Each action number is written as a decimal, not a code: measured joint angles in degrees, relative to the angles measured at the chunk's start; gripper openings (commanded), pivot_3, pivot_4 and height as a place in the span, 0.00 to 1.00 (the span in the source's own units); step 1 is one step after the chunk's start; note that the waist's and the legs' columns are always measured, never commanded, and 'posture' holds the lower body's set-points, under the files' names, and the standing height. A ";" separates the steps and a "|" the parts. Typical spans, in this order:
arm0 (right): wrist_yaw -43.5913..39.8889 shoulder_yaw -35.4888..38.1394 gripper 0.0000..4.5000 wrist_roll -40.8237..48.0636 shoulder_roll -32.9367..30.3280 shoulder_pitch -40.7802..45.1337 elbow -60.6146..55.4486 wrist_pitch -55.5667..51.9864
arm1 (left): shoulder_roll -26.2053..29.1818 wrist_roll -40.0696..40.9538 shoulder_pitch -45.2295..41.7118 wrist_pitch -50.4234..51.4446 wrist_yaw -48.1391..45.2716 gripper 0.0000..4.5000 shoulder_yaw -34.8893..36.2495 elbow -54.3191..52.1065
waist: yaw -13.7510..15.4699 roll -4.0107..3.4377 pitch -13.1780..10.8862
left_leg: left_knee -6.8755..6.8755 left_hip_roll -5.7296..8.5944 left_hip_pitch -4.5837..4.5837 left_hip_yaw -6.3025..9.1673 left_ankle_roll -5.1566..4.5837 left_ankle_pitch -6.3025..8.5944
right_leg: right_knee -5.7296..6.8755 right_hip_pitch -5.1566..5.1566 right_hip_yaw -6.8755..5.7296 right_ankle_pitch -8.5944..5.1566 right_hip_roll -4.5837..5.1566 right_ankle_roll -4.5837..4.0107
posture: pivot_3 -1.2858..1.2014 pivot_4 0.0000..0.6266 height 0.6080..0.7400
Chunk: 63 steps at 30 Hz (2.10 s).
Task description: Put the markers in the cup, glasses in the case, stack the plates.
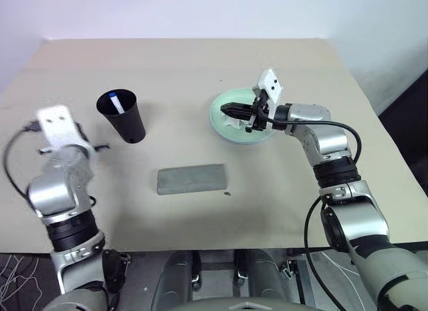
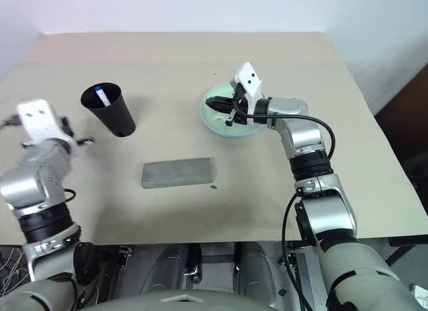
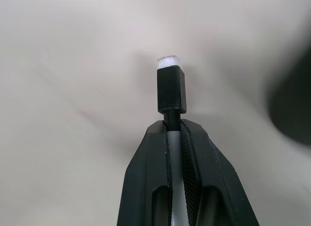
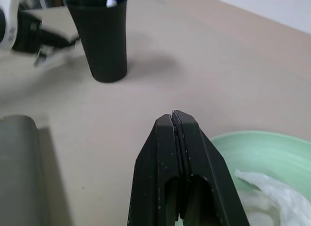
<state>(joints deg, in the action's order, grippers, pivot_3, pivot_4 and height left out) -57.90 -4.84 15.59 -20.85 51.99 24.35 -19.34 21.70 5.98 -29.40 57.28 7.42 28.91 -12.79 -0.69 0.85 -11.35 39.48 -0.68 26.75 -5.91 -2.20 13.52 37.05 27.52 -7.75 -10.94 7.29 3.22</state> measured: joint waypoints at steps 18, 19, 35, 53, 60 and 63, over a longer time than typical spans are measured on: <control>-2.31 4.67 0.36 13.03 -1.46 -7.56 -15.61 -11.70 | 9.32 11.04 -11.41 -52.59 -29.78 0.00 -4.18 23.06 | 1.23 0.00 0.00 | -0.02 0.04 0.47 -0.08 0.13 -0.15 | -0.54 0.10 -0.36 0.18 0.01 -0.11 | 0.52 0.24 0.55; -2.38 4.71 0.44 13.47 -1.90 -8.02 -16.31 -12.32 | 9.32 11.48 -11.52 -53.26 -30.96 0.00 -4.66 23.90 | 1.25 0.00 0.00 | -0.02 0.04 0.44 -0.08 0.06 -0.13 | -0.56 0.06 -0.37 0.21 -0.01 -0.05 | 0.52 0.24 0.55; 0.17 5.86 0.99 14.41 -5.61 -9.79 -20.53 -12.84 | 6.30 15.52 -11.86 -59.02 -40.30 0.00 -8.29 33.14 | 1.34 0.00 0.00 | 0.28 -0.21 0.42 -0.03 -0.30 -0.03 | -0.68 -0.15 -0.36 0.34 -0.40 0.09 | 0.52 0.24 0.55; 6.40 5.84 0.99 9.57 -5.39 -9.65 -16.75 -6.22 | 4.57 13.26 -5.07 -66.34 -40.71 0.00 -10.25 34.73 | 1.38 -0.03 0.01 | 0.52 -0.30 0.40 -0.01 -0.23 0.08 | -0.69 -0.22 -0.35 0.48 -0.35 -0.11 | 0.52 0.24 0.55; 8.06 5.82 0.99 9.02 -4.52 -8.78 -14.92 -4.65 | 4.42 13.35 -6.34 -68.41 -39.98 0.00 -10.12 37.13 | 1.39 -0.03 0.01 | 0.53 -0.33 0.41 -0.02 -0.24 0.06 | -0.69 -0.22 -0.35 0.51 -0.38 -0.13 | 0.52 0.24 0.55; 8.05 5.74 0.99 8.28 -4.40 -8.78 -14.48 -3.91 | 3.68 13.56 -6.70 -69.40 -40.56 0.00 -10.20 37.68 | 1.35 -0.03 0.01 | 0.53 -0.32 0.43 -0.04 -0.25 0.06 | -0.70 -0.22 -0.35 0.51 -0.39 -0.12 | 0.52 0.24 0.55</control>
<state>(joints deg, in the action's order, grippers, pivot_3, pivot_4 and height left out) -49.85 0.90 23.86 -25.25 43.21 9.87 -23.25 25.38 19.53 -36.11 -12.11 -33.14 18.72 24.89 0.66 0.82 -11.34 40.01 -1.00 27.17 -5.94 -2.45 13.58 36.36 27.30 -8.10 -10.43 6.90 3.10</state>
